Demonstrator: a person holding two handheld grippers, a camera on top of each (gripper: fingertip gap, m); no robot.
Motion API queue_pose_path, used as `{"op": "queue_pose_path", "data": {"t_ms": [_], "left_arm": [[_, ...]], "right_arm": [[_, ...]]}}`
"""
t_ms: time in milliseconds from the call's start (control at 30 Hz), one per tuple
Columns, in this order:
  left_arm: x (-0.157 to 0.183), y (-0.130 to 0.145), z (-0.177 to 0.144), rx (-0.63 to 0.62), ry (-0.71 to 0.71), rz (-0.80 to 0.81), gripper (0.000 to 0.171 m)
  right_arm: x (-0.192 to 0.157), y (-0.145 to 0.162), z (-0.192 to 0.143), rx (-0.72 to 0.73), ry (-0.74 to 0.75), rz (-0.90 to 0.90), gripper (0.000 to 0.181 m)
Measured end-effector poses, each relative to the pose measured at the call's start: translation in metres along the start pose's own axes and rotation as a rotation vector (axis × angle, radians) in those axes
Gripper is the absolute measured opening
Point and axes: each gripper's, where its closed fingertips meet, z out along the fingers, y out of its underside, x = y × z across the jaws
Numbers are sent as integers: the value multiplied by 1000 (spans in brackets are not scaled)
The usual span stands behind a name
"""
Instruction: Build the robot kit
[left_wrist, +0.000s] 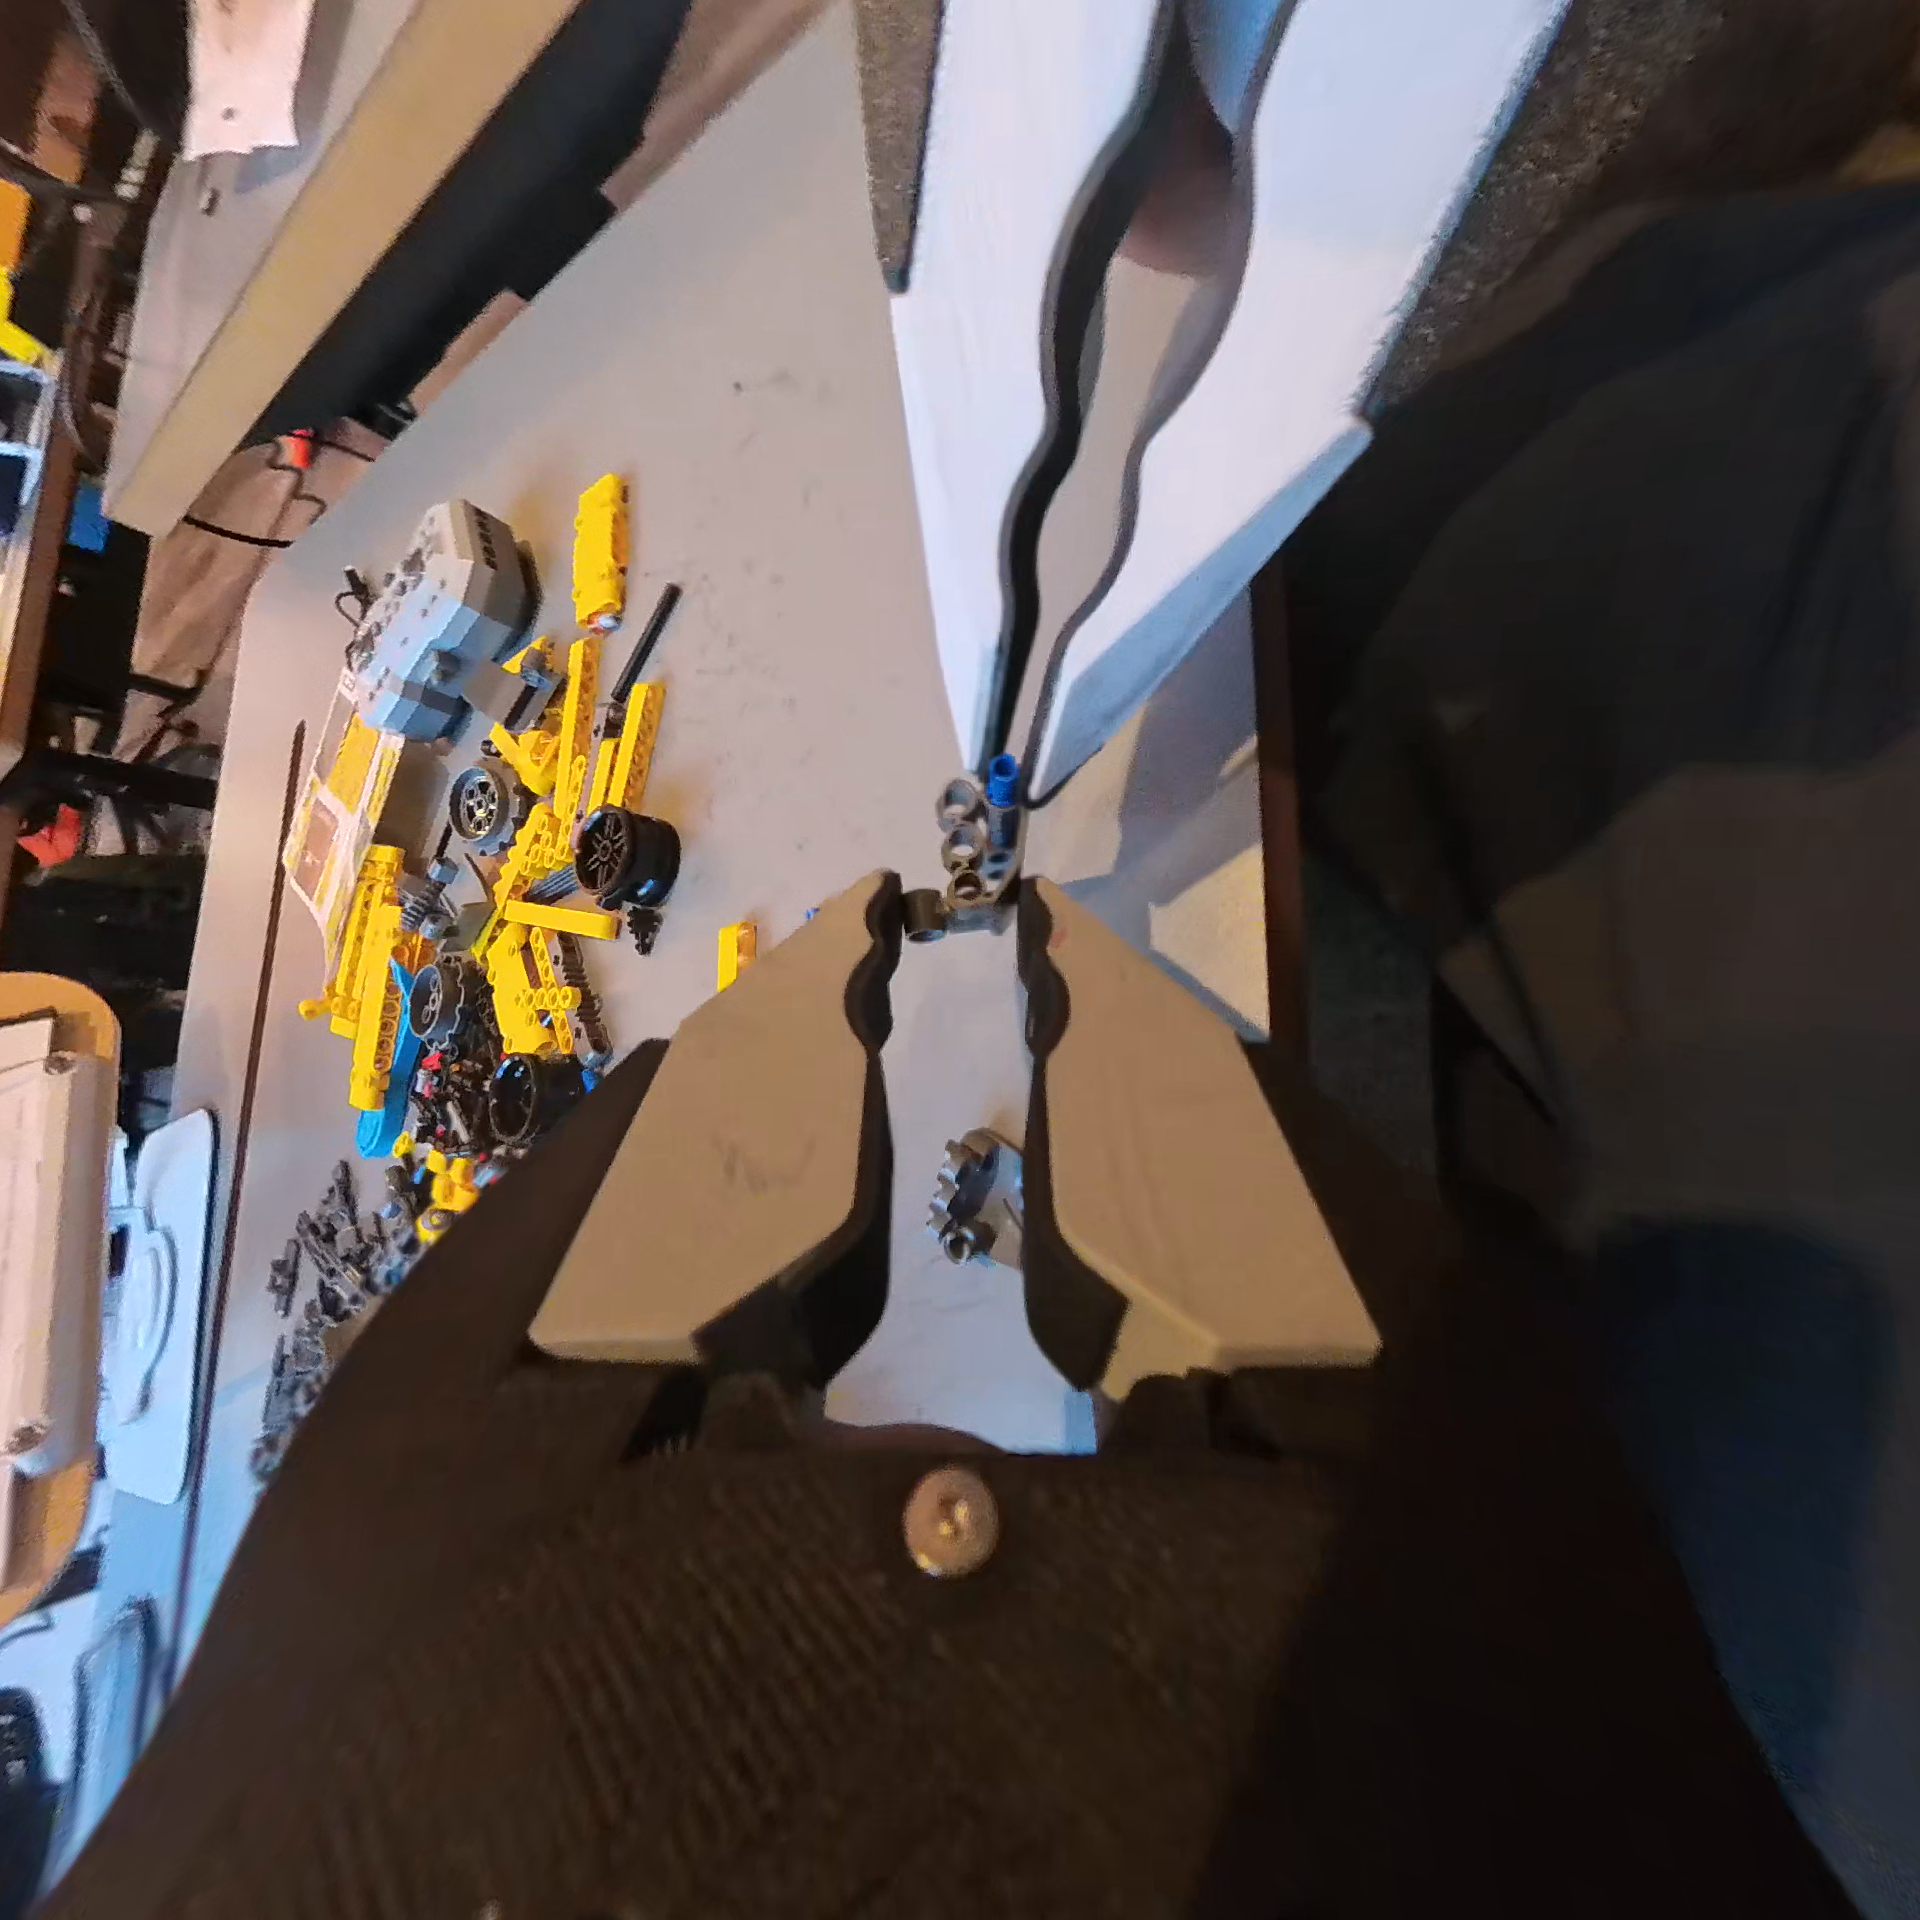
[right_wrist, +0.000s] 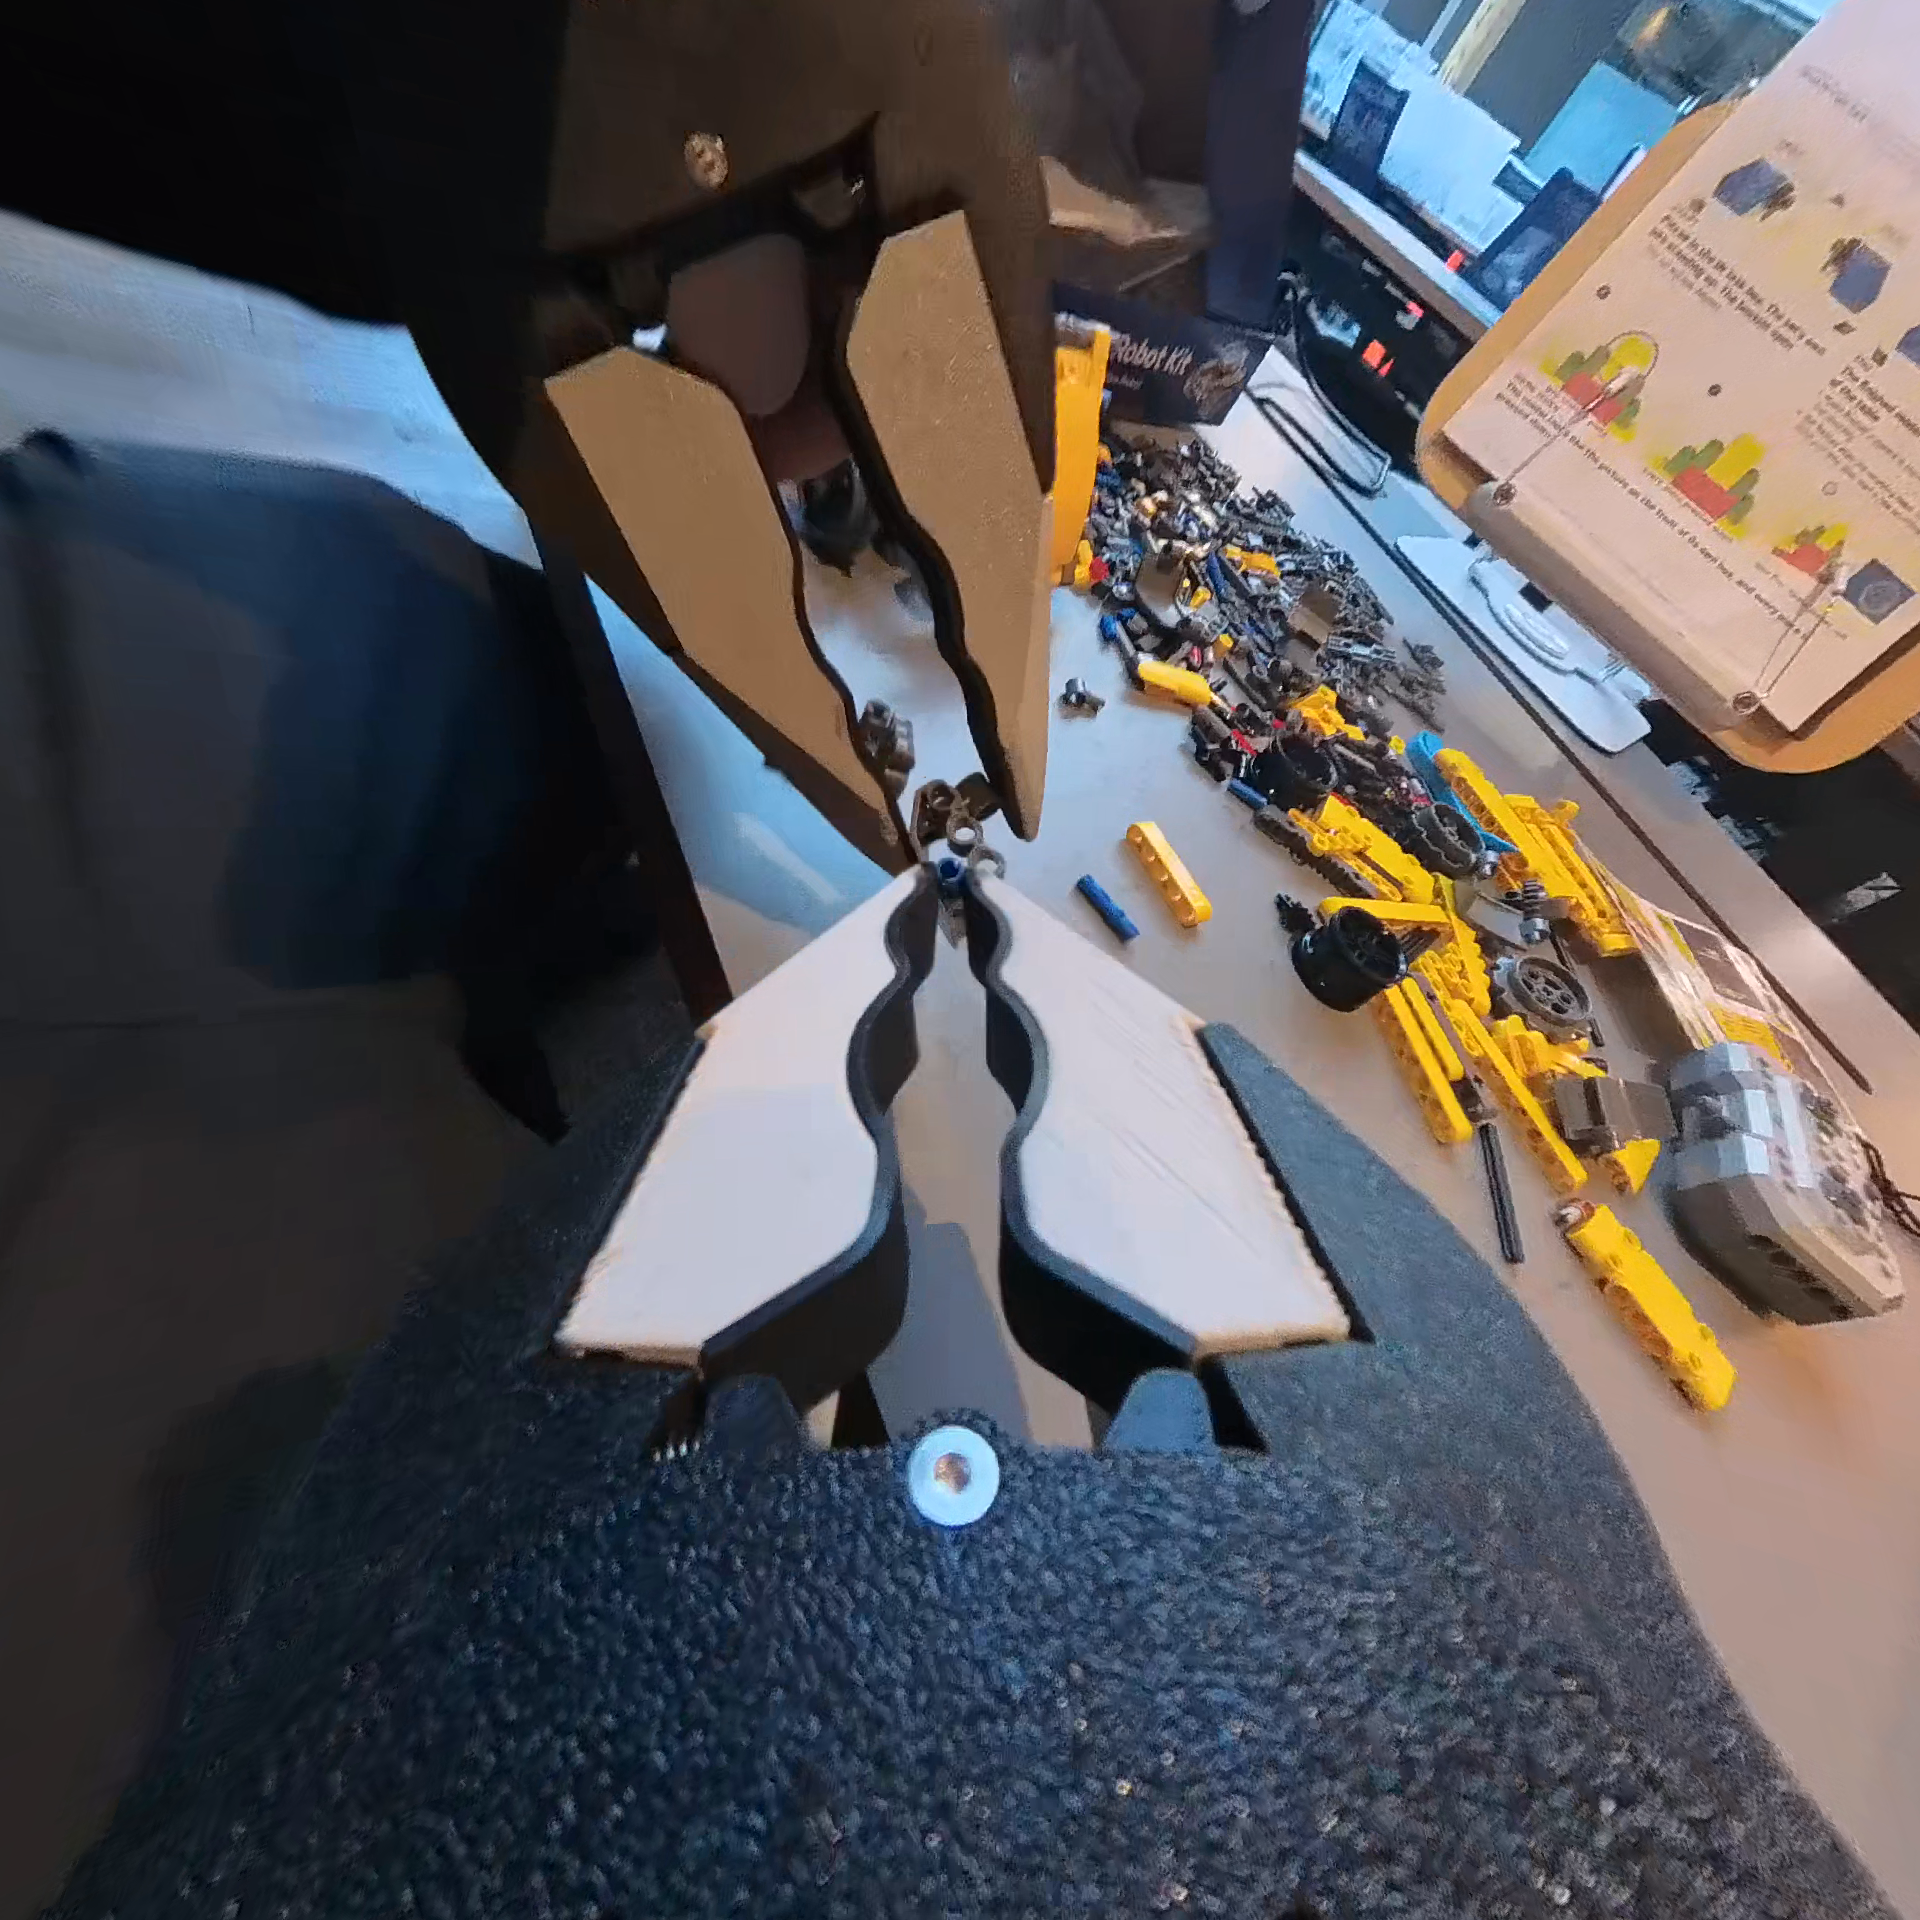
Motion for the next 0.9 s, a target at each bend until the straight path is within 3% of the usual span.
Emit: {"op": "queue_pose_path", "data": {"t_ms": [200,367,533,800,900], "left_arm": [[3,3,5,-69,69,94,20],[-11,-4,11,-50,-141,194,20],[-2,2,18,-94,-240,215,19],[15,2,11,-5,60,-146,35],[12,5,17,-22,87,-131,34]], "right_arm": [[-3,4,4,-19,-5,11,10],[17,12,1,-51,69,164,5],[12,30,7,-138,49,228,3],[-12,46,5,-221,-33,233,0],[-11,46,2,-224,-20,225,0]]}}
